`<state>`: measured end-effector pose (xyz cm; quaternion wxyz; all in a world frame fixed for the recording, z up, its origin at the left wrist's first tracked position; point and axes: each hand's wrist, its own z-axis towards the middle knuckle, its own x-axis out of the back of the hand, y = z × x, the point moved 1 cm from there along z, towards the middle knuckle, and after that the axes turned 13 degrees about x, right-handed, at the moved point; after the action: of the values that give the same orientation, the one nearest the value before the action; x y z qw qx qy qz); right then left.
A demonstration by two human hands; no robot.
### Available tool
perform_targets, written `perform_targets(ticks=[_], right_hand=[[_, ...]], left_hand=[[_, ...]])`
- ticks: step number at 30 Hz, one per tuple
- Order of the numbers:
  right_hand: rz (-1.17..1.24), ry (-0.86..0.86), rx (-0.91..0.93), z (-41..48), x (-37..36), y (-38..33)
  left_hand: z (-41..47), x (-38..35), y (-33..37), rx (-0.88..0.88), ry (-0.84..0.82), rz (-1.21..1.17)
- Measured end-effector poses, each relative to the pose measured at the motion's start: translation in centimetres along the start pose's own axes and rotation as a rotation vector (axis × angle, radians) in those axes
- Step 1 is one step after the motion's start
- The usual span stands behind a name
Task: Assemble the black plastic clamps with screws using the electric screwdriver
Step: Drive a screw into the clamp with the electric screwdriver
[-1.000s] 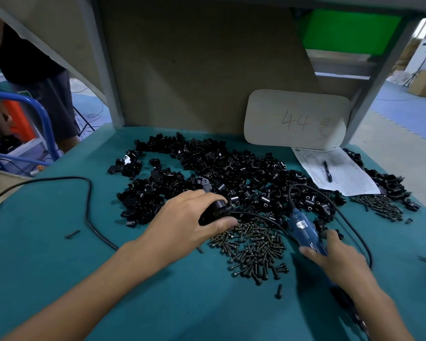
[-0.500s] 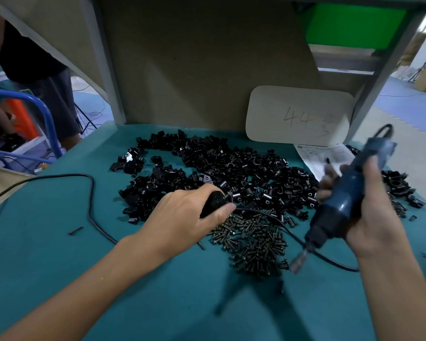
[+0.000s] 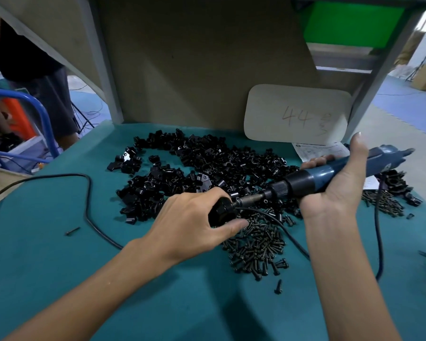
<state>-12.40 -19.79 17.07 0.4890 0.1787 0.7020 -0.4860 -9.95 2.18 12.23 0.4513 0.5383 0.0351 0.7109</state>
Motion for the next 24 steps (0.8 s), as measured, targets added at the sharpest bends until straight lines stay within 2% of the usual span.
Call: perform_targets(ticks=[4,7,13,15,20,24], right_hand=[[0.015,-0.016,0.016,-0.3,-0.1,0.3],[0.015,-0.047,0.019,-0.5,0.0,0.5],[0.056,-0.154,-0.004,-1.0,0.1,0.8],[0.027,-0.150,0.021,-1.2,0.0,0.6],[-0.073,0.000,0.059,-1.1,0.2,0.5],[-0.109,0.040,0.073,-1.2,0.7,0.5]], left_hand=[[0.1,0.0,0.1,0.006,-0.022,0.031],[0.0,-0.1,0.2,0.076,-0.087,0.005],[-0.4,-0.5,0.6,0.278,-0.428,-0.365],[-0.4,-0.5,0.7,0.282,-0.409,-0.315],[-0.1,-0.5,0.7,0.178,-0.246,0.013],[-0.3,-1.1,0.6,0.136,-0.153,0.100]])
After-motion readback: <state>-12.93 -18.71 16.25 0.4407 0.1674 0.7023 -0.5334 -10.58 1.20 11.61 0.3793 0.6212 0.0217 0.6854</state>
